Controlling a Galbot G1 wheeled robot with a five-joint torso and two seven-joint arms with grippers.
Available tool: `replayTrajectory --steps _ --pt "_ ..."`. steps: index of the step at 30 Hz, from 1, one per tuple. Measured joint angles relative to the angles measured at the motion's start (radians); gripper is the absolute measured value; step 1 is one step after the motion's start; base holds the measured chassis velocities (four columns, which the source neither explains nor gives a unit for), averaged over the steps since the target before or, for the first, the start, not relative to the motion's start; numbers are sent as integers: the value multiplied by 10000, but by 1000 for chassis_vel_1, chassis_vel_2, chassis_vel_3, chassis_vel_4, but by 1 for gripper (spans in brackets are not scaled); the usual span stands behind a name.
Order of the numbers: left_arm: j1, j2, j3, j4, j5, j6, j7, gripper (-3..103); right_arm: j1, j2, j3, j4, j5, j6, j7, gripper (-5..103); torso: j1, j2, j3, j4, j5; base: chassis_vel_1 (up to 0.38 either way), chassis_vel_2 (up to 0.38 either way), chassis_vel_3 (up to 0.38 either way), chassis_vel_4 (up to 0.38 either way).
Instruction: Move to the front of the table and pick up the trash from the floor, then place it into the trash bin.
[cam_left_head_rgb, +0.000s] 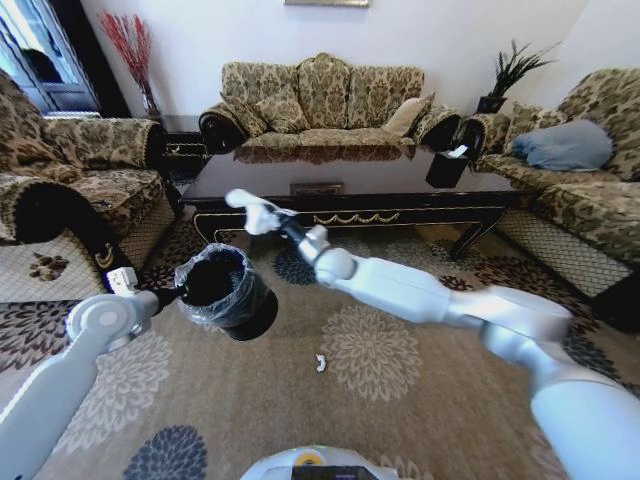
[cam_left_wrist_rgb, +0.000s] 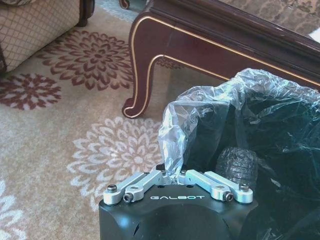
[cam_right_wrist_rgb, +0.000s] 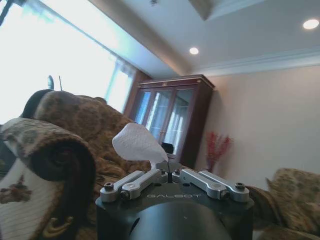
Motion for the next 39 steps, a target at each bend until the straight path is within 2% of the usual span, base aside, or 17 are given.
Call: replayTrajectory --steps 1,4,9,10,19,20,23,26,29,32,35,38,39 --pt "0 0 0 0 0 0 0 3 0 0 0 0 0 0 0 0 0 0 0 0 0 0 0 0 0" --pt "-96 -117 29 189 23 0 -3 3 321 765 -317 -219 177 4 -100 0 0 0 0 -6 0 0 0 0 0" --pt "-316 -110 154 465 29 0 -3 3 398 1242 -459 -275 322 12 -102 0 0 -1 0 -6 1 0 0 0 0" --pt "-515 -55 216 613 -10 0 -2 3 280 1406 -758 -210 326 16 -65 0 0 0 0 -6 2 0 0 0 0" --pt "-579 76 87 543 -144 1 34 3 -247 1331 -1208 -216 -69 17 259 0 0 -1 0 -5 4 0 0 0 0" --pt "-534 108 28 465 -166 0 45 3 -341 1297 -1258 -242 -127 -21 399 -3 -1 -1 0 -6 7 0 0 0 0" --pt "-460 128 -23 396 -168 0 54 3 -380 1248 -1294 -240 -120 -73 492 2 0 0 0 -7 7 0 0 0 0" --pt "-361 128 -83 330 -162 1 54 3 -353 1185 -1324 -131 -30 -111 554 18 -1 0 0 -5 6 0 0 0 0" --pt "-344 128 -111 306 -157 1 54 3 -288 1140 -1328 -32 87 -128 535 23 -1 -1 0 -5 6 0 0 0 0" --pt "-314 193 -157 265 -157 1 55 3 -119 954 -1330 287 469 -163 191 39 -2 -1 0 -6 7 0 0 0 0" --pt "-306 215 -181 263 -153 1 55 3 -46 840 -1330 467 523 -186 166 44 -3 0 0 -5 6 0 0 0 0" --pt "-298 221 -204 249 -144 -6 55 3 8 661 -1375 673 521 -224 222 61 -2 0 0 -5 7 0 0 0 0" --pt "-298 221 -204 249 -144 -6 55 3 8 661 -1375 673 521 -224 222 61 -2 0 0 -5 7 0 0 0 0"
